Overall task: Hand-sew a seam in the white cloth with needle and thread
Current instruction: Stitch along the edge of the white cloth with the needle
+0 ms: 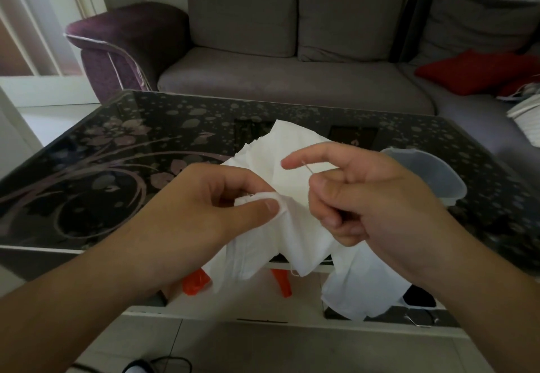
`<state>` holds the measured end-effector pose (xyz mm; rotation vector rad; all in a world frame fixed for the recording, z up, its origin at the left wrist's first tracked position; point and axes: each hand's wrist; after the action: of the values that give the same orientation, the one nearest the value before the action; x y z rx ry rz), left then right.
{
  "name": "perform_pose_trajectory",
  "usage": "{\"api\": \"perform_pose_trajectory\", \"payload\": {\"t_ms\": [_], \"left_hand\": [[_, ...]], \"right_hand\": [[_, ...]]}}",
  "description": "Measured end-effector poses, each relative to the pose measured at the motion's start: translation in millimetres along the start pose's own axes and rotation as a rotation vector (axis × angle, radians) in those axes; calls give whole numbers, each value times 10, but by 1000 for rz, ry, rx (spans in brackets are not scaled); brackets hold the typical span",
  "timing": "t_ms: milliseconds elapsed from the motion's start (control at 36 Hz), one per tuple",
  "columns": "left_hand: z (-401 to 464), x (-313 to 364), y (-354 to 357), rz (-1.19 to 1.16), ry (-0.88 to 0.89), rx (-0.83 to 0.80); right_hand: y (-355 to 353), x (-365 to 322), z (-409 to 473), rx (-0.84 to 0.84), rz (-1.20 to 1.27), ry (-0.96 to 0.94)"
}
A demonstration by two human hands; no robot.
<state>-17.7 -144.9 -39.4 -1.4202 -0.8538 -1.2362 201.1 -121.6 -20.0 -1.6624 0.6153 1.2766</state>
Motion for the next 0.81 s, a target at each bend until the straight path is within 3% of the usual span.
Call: {"api": "perform_pose_trajectory", "payload": {"t_ms": [139, 694, 806], "left_hand": [[-13, -8, -6, 4, 24, -9], [-15, 0, -3, -2, 44, -41], [-21, 0, -3, 19, 63, -32]], "right_hand": [[53, -26, -21, -59, -57, 15], [143, -25, -8, 78, -225, 30], [150, -46, -20, 20, -223, 22]]}}
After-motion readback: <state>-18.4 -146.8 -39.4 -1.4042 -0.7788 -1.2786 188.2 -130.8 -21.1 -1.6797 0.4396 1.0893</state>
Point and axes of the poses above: each hand's wrist, its own z-axis towards the middle knuckle, its own y-axis out of the palm, x = y × z, and after that the axes turned 10 degrees about -z, right-handed
